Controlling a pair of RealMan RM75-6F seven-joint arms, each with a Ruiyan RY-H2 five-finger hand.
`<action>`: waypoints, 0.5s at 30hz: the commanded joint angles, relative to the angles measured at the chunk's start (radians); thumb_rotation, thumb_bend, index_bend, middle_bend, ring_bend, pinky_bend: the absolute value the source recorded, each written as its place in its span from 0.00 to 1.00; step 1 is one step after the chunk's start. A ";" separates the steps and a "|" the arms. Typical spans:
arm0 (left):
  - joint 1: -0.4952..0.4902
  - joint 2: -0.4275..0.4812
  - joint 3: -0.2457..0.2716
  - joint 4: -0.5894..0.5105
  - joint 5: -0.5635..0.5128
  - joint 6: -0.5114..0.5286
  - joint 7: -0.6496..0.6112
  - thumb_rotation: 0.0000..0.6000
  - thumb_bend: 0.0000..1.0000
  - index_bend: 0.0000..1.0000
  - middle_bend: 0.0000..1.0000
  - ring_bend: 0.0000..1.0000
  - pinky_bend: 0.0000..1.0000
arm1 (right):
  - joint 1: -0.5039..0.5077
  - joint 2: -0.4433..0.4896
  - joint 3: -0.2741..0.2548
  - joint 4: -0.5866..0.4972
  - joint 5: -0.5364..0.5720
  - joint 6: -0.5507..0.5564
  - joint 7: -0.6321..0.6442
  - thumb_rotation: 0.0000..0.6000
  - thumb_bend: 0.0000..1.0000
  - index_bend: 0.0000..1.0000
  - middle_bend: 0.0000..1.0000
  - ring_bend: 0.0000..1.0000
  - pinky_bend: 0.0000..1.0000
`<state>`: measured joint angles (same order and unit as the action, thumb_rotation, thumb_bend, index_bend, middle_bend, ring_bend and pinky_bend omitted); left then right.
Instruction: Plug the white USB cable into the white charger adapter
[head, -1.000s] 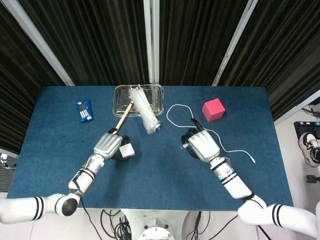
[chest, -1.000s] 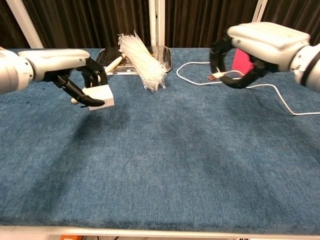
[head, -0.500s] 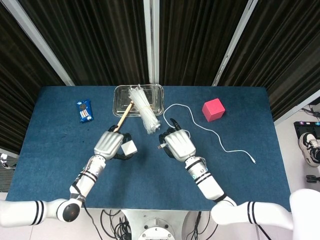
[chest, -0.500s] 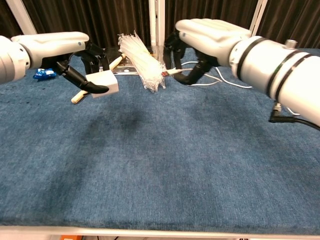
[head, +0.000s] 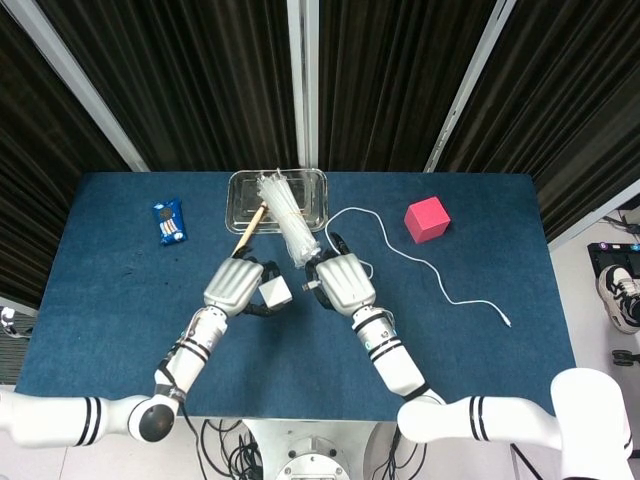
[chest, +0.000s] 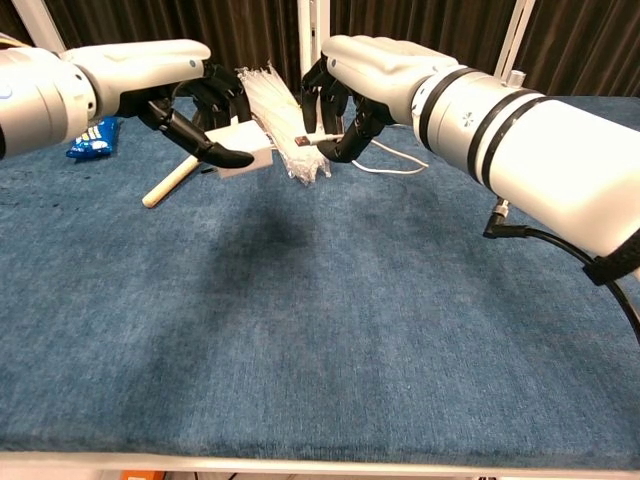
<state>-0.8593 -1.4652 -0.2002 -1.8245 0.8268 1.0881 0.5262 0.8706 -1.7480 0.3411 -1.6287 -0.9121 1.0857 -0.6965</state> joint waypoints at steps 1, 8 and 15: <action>-0.007 -0.011 -0.003 -0.002 0.000 0.008 0.011 0.73 0.19 0.46 0.50 0.37 0.14 | 0.006 -0.003 0.004 0.002 0.011 -0.001 0.015 1.00 0.42 0.65 0.51 0.31 0.07; -0.023 -0.037 -0.006 0.002 -0.008 0.029 0.046 0.73 0.19 0.46 0.50 0.38 0.14 | 0.021 -0.006 0.005 -0.001 0.036 0.004 0.026 1.00 0.42 0.65 0.51 0.31 0.07; -0.035 -0.046 -0.011 0.001 -0.022 0.034 0.065 0.72 0.19 0.46 0.50 0.38 0.14 | 0.033 -0.009 -0.002 -0.002 0.044 0.013 0.037 1.00 0.42 0.65 0.51 0.31 0.07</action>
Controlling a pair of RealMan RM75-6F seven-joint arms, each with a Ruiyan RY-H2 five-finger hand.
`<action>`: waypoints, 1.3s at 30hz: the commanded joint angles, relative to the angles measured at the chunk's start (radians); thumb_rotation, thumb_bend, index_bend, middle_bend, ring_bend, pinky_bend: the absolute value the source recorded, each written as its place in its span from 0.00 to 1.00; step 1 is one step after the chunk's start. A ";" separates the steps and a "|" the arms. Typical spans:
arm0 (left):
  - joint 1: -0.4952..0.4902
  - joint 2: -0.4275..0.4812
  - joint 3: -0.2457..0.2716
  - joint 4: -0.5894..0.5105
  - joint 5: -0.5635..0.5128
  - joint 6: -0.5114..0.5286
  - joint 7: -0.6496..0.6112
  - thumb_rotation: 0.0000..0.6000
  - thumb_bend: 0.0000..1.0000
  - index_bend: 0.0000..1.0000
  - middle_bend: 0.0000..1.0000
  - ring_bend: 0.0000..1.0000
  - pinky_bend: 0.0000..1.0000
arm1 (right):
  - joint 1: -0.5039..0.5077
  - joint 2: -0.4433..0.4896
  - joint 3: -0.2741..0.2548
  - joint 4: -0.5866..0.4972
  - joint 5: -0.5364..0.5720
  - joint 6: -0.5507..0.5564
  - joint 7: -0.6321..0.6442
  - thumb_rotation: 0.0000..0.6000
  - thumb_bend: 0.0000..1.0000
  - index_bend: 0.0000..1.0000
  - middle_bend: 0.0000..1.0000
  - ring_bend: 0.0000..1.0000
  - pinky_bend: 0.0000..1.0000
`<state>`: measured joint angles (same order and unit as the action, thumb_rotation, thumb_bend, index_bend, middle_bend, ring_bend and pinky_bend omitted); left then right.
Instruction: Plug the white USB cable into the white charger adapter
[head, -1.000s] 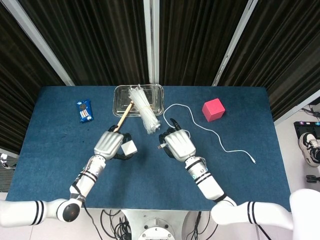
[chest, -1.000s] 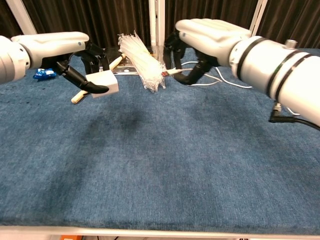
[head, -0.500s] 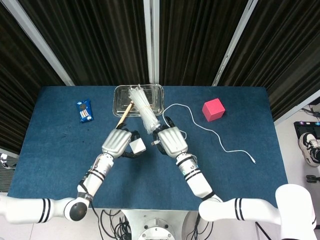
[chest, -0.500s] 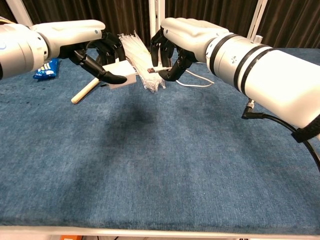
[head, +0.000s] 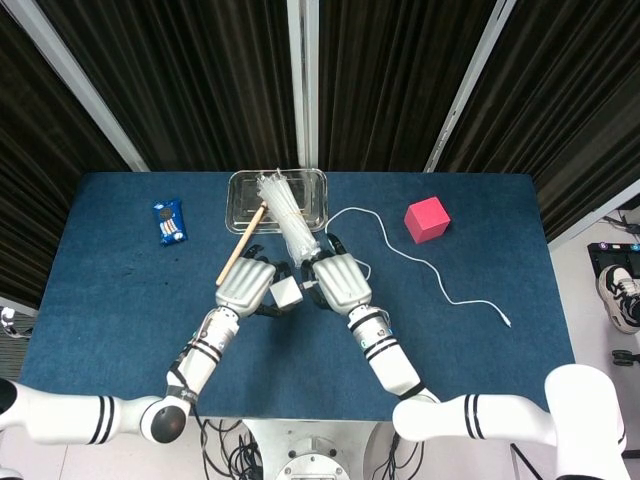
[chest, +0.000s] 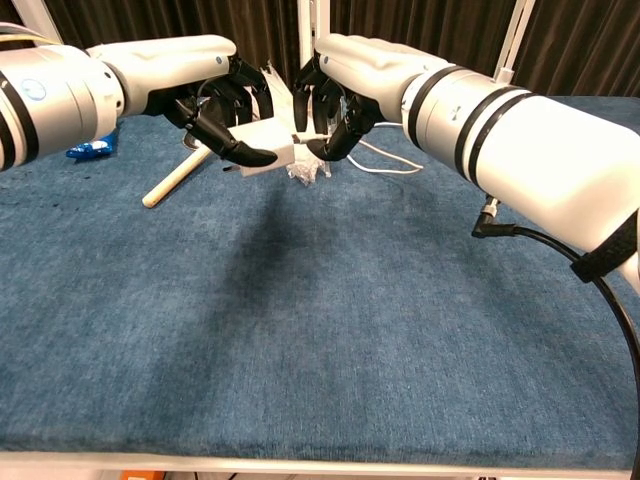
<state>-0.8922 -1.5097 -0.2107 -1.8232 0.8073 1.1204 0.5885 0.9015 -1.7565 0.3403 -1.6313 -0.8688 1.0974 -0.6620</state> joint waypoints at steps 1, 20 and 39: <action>-0.003 -0.002 -0.001 -0.001 -0.003 0.001 0.004 0.72 0.19 0.46 0.50 0.37 0.14 | 0.003 -0.001 -0.002 0.001 0.002 0.002 0.004 1.00 0.42 0.65 0.51 0.31 0.07; -0.027 -0.030 -0.021 0.011 -0.056 0.030 0.039 0.72 0.19 0.46 0.50 0.38 0.14 | 0.020 -0.028 -0.001 0.007 0.040 0.049 0.017 1.00 0.42 0.65 0.51 0.31 0.07; -0.037 -0.040 -0.028 0.010 -0.080 0.039 0.047 0.72 0.18 0.46 0.50 0.38 0.15 | 0.026 -0.074 0.013 0.034 0.053 0.082 0.038 1.00 0.42 0.65 0.51 0.31 0.05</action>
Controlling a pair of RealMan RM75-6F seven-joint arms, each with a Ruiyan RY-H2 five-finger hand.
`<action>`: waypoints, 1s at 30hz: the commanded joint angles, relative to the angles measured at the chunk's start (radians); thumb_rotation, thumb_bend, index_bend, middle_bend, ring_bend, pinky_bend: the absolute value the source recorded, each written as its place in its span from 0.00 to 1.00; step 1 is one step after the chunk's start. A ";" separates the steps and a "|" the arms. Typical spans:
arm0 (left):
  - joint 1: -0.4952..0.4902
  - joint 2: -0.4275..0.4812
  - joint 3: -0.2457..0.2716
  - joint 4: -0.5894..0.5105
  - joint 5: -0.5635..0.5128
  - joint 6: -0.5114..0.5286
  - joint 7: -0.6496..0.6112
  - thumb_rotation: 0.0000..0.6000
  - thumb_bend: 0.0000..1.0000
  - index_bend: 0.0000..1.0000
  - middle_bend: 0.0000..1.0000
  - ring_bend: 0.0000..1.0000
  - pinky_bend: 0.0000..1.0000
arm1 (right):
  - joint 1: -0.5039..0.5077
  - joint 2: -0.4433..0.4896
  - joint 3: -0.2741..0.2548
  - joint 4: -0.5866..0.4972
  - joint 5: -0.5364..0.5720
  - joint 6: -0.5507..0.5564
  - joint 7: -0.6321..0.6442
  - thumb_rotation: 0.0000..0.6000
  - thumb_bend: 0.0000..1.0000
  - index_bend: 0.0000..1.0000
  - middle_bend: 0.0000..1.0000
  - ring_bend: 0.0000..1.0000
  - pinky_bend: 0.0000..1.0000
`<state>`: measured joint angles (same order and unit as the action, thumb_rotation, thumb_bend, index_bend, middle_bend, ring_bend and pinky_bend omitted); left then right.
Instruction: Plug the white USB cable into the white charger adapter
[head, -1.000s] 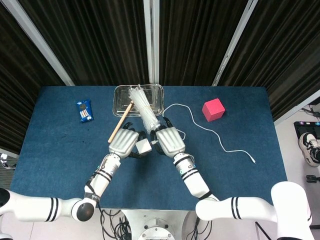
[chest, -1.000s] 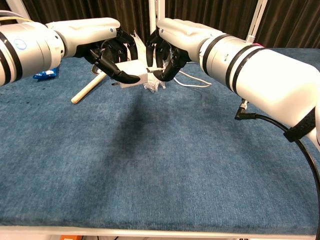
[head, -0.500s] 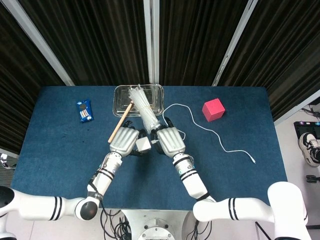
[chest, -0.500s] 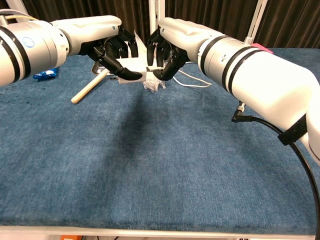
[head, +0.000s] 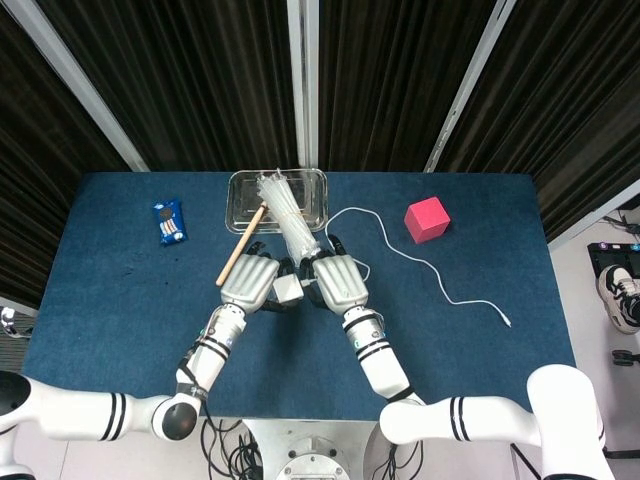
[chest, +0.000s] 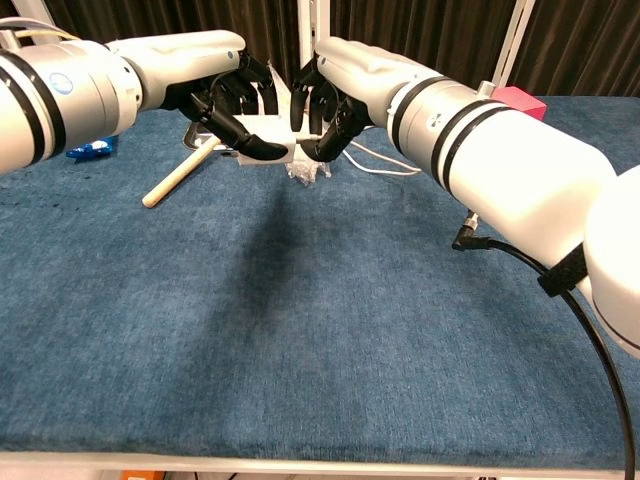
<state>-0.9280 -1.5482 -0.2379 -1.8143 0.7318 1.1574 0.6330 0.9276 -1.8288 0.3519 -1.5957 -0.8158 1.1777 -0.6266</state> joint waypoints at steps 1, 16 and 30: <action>-0.002 -0.003 -0.002 0.003 -0.007 0.004 0.005 0.72 0.18 0.46 0.50 0.38 0.15 | -0.001 -0.002 0.001 -0.003 -0.002 0.004 0.004 1.00 0.42 0.65 0.51 0.31 0.05; -0.006 -0.030 -0.014 0.025 -0.038 0.030 0.015 0.72 0.17 0.46 0.50 0.38 0.15 | -0.013 -0.022 0.000 -0.012 -0.003 0.028 0.014 1.00 0.40 0.65 0.50 0.31 0.03; 0.004 -0.017 -0.004 0.013 -0.010 0.026 0.001 0.72 0.17 0.46 0.50 0.38 0.15 | -0.031 0.006 -0.002 -0.019 0.001 0.020 0.023 1.00 0.27 0.41 0.47 0.30 0.01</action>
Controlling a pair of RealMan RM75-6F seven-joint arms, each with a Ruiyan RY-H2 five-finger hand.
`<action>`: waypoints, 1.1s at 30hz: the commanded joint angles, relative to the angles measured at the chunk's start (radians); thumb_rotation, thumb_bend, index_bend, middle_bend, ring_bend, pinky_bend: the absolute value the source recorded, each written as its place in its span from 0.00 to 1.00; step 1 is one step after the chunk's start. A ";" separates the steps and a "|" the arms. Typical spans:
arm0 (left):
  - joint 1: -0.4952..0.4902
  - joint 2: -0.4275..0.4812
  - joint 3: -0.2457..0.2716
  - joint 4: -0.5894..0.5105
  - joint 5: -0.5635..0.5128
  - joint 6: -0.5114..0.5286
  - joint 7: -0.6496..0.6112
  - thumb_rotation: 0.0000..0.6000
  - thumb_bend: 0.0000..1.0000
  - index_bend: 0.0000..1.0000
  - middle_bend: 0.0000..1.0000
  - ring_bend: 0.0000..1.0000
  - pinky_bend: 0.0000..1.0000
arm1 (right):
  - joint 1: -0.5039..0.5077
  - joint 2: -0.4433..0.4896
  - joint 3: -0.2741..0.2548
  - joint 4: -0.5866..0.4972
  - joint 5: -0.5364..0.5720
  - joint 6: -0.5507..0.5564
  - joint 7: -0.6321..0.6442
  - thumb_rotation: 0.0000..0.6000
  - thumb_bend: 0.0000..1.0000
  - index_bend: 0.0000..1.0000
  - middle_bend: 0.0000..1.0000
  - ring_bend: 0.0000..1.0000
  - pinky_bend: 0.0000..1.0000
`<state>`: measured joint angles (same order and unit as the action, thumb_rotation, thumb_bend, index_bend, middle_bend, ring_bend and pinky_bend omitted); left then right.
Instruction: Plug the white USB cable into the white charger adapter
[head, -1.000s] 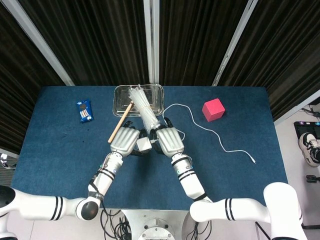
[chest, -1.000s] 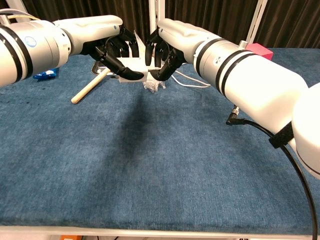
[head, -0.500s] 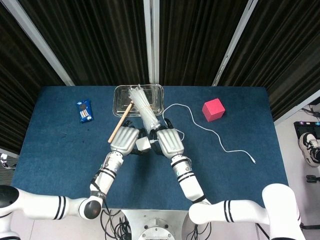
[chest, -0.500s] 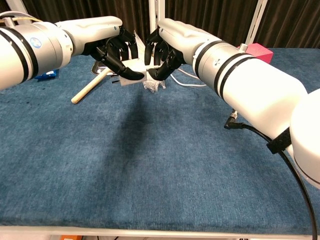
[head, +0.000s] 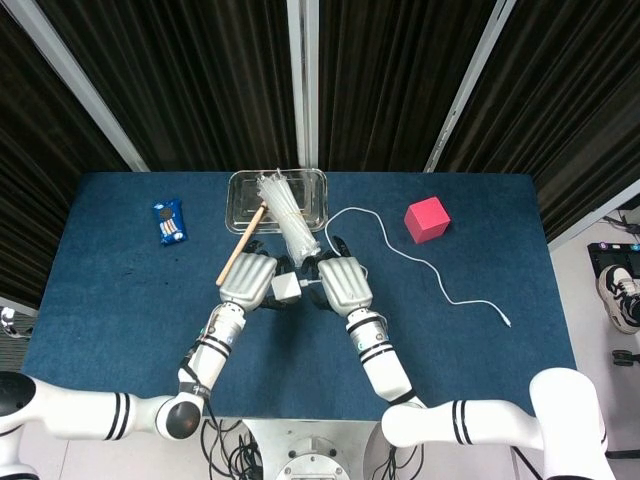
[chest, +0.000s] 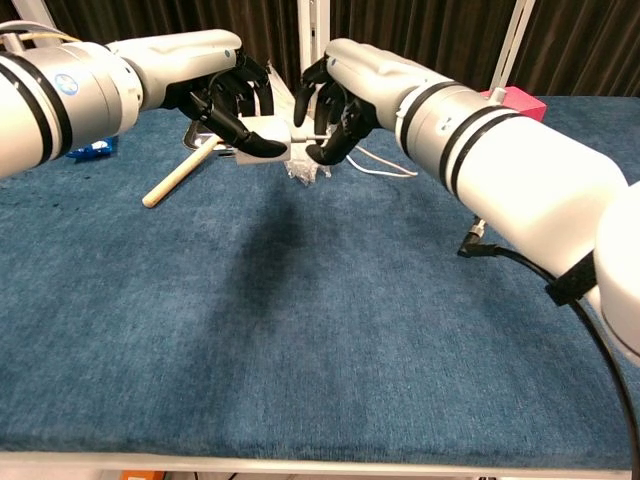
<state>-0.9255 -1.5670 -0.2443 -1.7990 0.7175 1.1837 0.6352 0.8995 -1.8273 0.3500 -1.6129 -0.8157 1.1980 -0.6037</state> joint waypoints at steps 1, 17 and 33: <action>0.002 0.003 0.004 -0.005 0.007 0.000 0.000 0.72 0.17 0.46 0.50 0.38 0.15 | -0.004 0.007 -0.001 -0.003 0.002 -0.001 0.001 1.00 0.27 0.41 0.47 0.30 0.01; -0.003 0.001 0.003 -0.015 0.010 0.008 0.019 0.72 0.17 0.46 0.49 0.38 0.15 | -0.008 0.010 -0.003 -0.008 0.006 -0.002 0.002 1.00 0.34 0.56 0.47 0.30 0.01; -0.013 -0.019 -0.001 -0.003 0.000 0.012 0.036 0.72 0.17 0.46 0.49 0.38 0.15 | 0.001 -0.014 -0.003 -0.002 0.003 0.003 -0.004 1.00 0.35 0.58 0.47 0.30 0.01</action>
<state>-0.9377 -1.5848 -0.2451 -1.8026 0.7180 1.1958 0.6710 0.9000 -1.8404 0.3472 -1.6149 -0.8120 1.2003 -0.6082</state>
